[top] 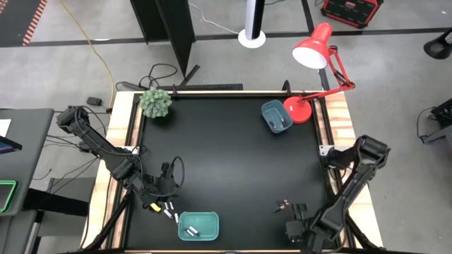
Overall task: Sort batteries
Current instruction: Put the black battery into the blue bin
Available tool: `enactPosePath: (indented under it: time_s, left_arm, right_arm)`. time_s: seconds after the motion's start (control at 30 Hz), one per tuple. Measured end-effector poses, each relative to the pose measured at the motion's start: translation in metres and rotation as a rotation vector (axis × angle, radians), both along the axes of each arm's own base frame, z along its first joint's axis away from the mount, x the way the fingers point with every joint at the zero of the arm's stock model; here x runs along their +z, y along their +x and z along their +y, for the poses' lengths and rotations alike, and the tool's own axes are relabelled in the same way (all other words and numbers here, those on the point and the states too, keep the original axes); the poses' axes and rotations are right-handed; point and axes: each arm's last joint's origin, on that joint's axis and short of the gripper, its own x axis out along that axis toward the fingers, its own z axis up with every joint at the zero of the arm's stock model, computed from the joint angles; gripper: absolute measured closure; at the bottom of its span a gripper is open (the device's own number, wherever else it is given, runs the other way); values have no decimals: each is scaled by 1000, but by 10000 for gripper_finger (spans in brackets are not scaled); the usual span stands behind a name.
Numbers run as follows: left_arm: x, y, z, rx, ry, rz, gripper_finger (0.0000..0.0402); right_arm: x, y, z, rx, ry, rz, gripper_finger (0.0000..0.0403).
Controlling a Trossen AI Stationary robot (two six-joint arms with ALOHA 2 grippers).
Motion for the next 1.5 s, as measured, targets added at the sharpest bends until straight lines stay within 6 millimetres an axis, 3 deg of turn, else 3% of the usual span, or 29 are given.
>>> enactPosePath:
  time_s: [0.27,0.63,0.87,1.17,1.37,1.5]
  left_arm:
    - [0,2,3,39,-10,-3,275]
    - [0,4,5,46,-4,-5,275]
    - [0,4,5,44,-2,-6,275]
    - [0,4,5,41,1,-6,275]
    - [0,3,5,38,3,-6,275]
    - [0,3,5,36,5,-6,275]
  right_arm:
    - [-22,10,13,26,-110,49,200]
    - [-21,14,16,42,-124,60,342]
    - [-21,20,12,25,-113,71,375]
    - [-4,20,6,9,-100,8,375]
    - [22,22,-4,-33,-120,-125,375]
    - [50,30,-28,-131,-231,-309,375]
